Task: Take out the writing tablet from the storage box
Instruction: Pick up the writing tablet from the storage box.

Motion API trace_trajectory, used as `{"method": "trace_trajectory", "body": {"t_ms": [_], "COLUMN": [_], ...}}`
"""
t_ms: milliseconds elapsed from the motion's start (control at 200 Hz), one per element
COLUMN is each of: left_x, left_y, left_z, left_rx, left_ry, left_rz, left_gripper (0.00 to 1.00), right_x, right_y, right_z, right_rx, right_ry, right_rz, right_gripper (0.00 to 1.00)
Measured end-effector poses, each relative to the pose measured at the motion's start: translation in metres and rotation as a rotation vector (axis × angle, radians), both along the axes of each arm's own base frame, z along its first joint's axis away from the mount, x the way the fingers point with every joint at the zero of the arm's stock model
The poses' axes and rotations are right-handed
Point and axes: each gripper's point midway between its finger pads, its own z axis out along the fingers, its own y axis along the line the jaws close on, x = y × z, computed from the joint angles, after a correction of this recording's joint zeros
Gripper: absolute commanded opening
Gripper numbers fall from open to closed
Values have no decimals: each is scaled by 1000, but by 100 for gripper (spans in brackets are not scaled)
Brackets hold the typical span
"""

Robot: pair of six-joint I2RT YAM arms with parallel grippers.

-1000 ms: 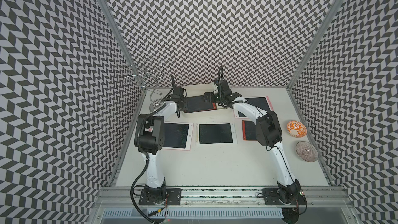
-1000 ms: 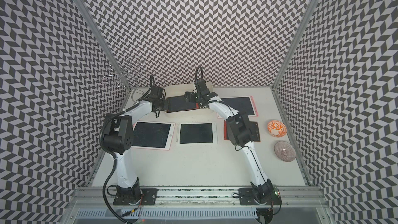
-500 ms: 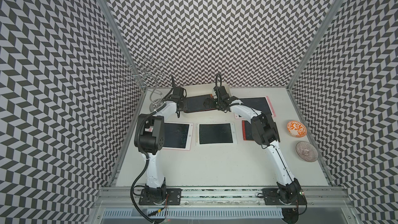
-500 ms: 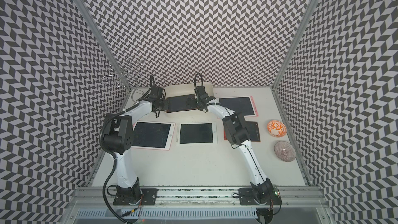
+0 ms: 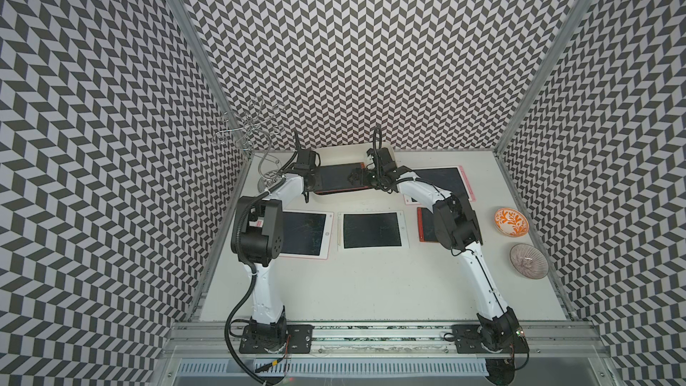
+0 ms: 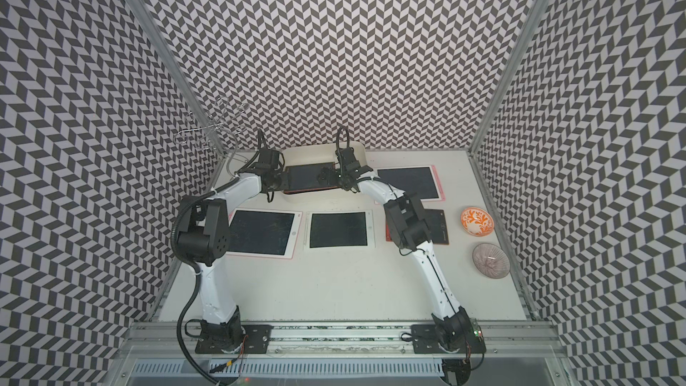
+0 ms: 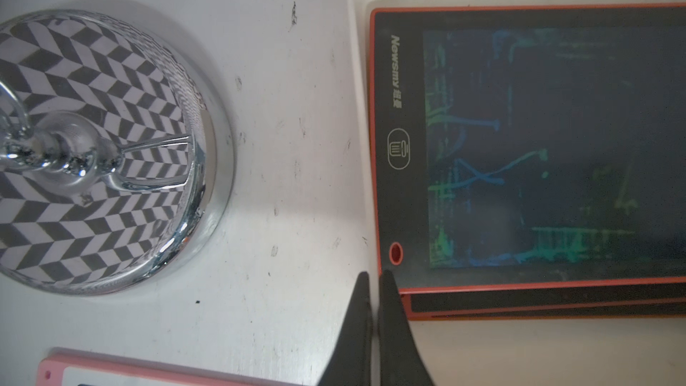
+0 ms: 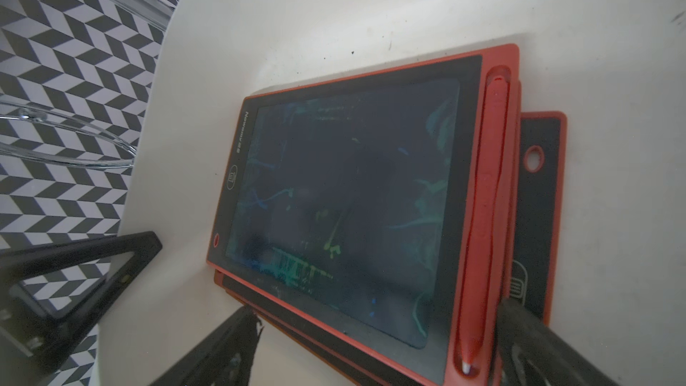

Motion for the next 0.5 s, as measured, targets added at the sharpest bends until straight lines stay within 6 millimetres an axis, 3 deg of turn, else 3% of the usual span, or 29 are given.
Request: {"method": "trace_trajectory", "body": {"t_ms": [215, 501], "left_x": [-1, -1], "left_y": [1, 2], "left_z": [0, 0], "left_rx": [3, 5], "left_ry": [3, 5], "left_rz": [3, 4], "left_gripper": [0, 0], "right_x": [-4, -7], "right_y": [0, 4], "right_z": [12, 62], "right_rx": [38, 111], "right_ry": [7, -49], "right_rz": [2, 17], "right_gripper": [98, 98]}}
